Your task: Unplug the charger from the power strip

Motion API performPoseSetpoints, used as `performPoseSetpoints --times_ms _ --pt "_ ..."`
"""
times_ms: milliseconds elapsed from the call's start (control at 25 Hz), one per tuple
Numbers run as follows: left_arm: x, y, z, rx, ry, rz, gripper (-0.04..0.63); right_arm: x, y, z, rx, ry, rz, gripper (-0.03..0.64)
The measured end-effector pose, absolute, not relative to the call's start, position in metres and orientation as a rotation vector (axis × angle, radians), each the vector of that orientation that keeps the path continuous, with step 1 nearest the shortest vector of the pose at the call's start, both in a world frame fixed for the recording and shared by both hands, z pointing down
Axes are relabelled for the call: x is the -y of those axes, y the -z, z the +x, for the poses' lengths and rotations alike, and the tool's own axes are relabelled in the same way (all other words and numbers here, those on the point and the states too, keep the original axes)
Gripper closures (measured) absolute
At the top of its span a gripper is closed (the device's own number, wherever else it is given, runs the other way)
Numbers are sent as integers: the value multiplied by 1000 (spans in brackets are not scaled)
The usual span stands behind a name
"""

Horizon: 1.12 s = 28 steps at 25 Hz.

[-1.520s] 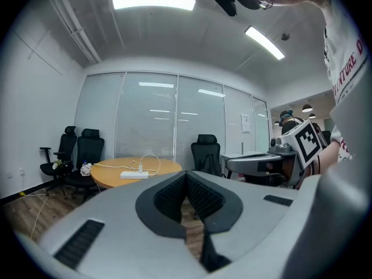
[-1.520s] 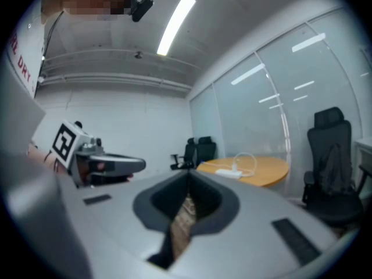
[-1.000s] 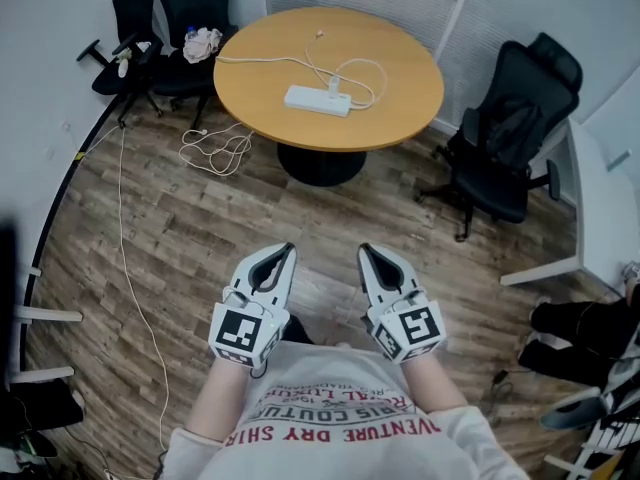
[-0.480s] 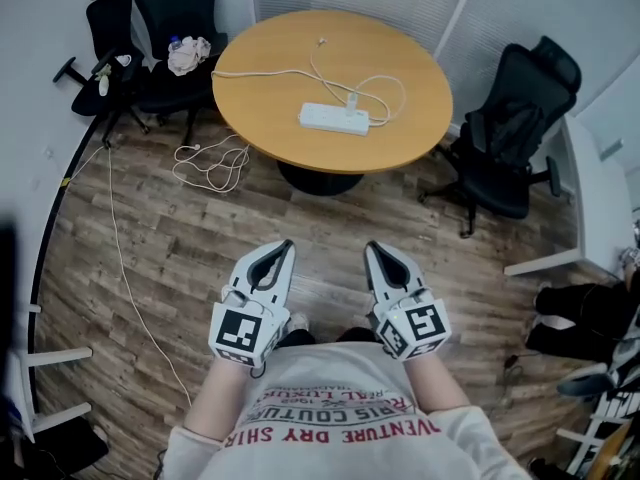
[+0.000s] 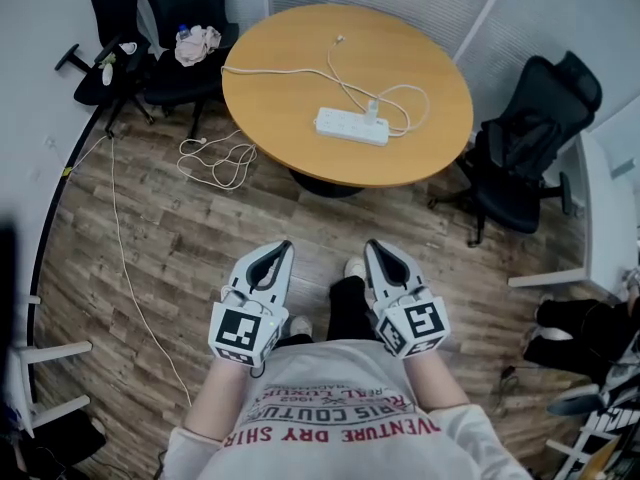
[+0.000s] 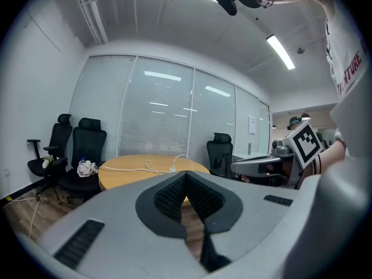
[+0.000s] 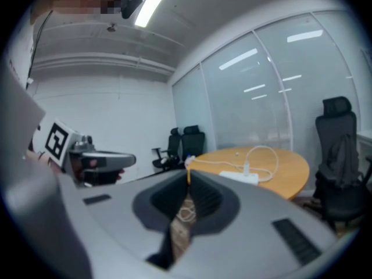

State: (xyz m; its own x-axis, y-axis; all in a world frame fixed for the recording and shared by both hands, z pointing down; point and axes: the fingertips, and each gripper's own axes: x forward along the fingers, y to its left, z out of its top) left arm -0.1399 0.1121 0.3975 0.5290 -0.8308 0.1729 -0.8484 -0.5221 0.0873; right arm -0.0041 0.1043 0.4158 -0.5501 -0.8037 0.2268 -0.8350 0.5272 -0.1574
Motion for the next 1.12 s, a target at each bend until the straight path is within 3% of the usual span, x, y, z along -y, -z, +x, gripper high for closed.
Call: performPoseSetpoints --times_ms 360,720,1120 --pt "-6 -397 -117 1556 -181 2559 563 14 -413 7 2724 -349 1265 588" --pt "112 -394 -60 1620 -204 2538 563 143 -424 68 2731 -399 1212 588" --pt "192 -423 -23 1504 -289 2548 563 215 -456 107 2590 -538 1315 588"
